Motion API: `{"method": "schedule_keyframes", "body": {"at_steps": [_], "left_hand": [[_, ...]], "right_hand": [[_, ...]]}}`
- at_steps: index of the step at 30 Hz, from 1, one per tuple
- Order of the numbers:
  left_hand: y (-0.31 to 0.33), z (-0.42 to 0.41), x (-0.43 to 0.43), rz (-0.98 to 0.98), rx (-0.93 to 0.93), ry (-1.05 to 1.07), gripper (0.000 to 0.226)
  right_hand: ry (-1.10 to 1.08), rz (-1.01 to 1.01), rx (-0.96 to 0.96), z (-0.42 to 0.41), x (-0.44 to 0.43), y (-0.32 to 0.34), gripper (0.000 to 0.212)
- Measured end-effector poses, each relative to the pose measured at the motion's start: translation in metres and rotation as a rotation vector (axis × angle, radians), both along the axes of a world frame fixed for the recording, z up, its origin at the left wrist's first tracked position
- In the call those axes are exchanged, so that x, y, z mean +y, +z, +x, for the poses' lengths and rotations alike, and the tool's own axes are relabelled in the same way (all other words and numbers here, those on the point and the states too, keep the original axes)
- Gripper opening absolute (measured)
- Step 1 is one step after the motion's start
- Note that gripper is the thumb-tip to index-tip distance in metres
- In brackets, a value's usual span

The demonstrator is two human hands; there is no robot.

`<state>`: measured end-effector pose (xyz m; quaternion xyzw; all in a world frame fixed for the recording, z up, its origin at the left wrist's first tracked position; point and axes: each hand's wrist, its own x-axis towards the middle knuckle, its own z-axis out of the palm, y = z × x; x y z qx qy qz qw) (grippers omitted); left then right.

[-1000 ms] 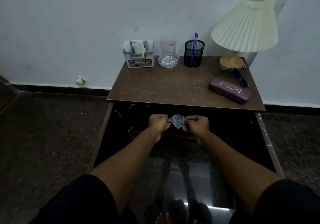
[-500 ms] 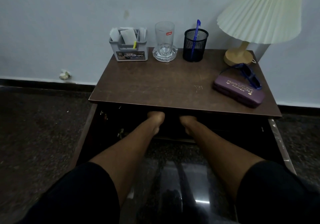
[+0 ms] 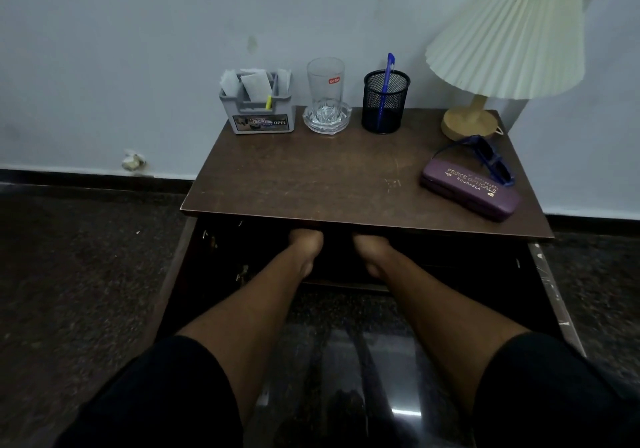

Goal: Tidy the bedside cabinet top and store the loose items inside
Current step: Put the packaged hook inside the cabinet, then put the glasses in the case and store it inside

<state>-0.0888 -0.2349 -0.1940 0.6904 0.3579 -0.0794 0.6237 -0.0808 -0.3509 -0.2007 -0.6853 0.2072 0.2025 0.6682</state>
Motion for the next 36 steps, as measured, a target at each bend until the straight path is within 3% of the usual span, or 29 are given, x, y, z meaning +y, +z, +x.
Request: {"method": "schedule_keyframes", "body": {"at_steps": [5,9,12,21,27,36], "left_hand": [[0.017,-0.023,-0.009,0.0,-0.019,-0.007,0.033],[0.04,-0.047,-0.019,-0.03,-0.044,-0.045,0.008],[0.061,-0.066,-0.025,-0.056,-0.075,-0.086,0.015],[0.125,-0.103,-0.046,-0.044,-0.194,-0.185,0.022],[0.151,-0.103,-0.077,-0.066,-0.262,-0.229,0.02],[0.162,-0.074,-0.139,-0.101,-0.332,-0.309,0.02]], "right_hand": [[-0.112,-0.012,-0.004,-0.022,-0.012,0.013,0.032],[-0.074,0.011,-0.073,-0.048,-0.017,0.035,0.017],[-0.025,-0.015,-0.09,-0.064,-0.023,0.049,0.004],[0.038,-0.085,-0.242,-0.096,-0.06,0.11,0.013],[-0.023,-0.093,-0.366,-0.098,-0.107,0.147,0.007],[-0.174,-0.383,-0.521,-0.056,-0.186,0.159,0.004]]}}
